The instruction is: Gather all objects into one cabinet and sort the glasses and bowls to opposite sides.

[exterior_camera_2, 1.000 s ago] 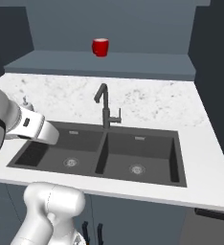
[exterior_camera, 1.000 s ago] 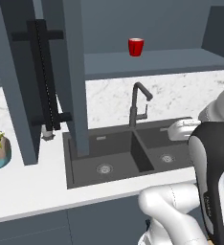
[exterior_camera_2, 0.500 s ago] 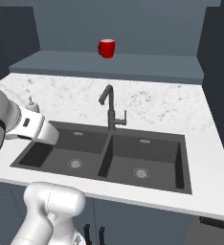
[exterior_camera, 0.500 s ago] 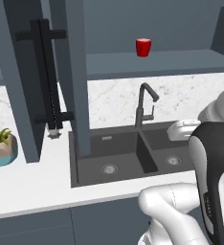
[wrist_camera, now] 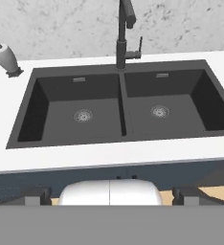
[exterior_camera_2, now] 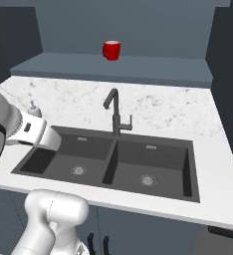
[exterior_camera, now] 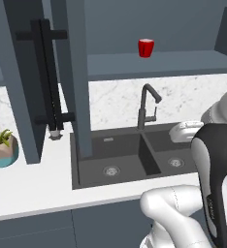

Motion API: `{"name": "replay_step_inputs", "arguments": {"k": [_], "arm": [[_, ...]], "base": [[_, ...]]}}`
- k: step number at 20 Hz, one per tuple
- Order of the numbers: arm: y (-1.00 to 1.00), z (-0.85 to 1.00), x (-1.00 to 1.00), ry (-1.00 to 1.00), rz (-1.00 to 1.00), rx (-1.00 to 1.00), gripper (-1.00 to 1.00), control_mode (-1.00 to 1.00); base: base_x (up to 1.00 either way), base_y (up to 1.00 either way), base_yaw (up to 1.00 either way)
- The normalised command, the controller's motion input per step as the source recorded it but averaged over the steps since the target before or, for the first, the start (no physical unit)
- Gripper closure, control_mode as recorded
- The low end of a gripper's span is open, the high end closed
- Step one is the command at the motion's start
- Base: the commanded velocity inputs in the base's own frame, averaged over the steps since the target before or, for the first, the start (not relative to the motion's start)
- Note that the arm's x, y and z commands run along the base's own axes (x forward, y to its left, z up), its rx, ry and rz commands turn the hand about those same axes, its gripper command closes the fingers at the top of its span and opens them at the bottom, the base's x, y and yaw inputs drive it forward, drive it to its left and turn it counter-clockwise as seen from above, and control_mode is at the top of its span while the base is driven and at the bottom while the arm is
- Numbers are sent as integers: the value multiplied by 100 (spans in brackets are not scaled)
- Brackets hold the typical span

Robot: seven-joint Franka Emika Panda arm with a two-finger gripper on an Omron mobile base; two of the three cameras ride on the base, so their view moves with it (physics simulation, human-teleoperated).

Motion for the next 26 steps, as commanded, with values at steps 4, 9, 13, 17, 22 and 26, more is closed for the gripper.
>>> {"name": "replay_step_inputs", "arguments": {"k": [4,9,13,17,22,26], "arm": [[0,7,-3,-9,0,0,-100,-100],[0,34,-5,-27,1,0,-100,-100],[0,57,3,-22,0,0,-100,-100],[0,61,3,-20,0,0,-100,-100],[0,56,-1,-20,0,0,-100,-100],[0,46,-6,-24,0,0,-100,-100]], "base": [[0,0,0],[0,0,0],[0,0,0],[0,0,0],[0,0,0],[0,0,0]]}}
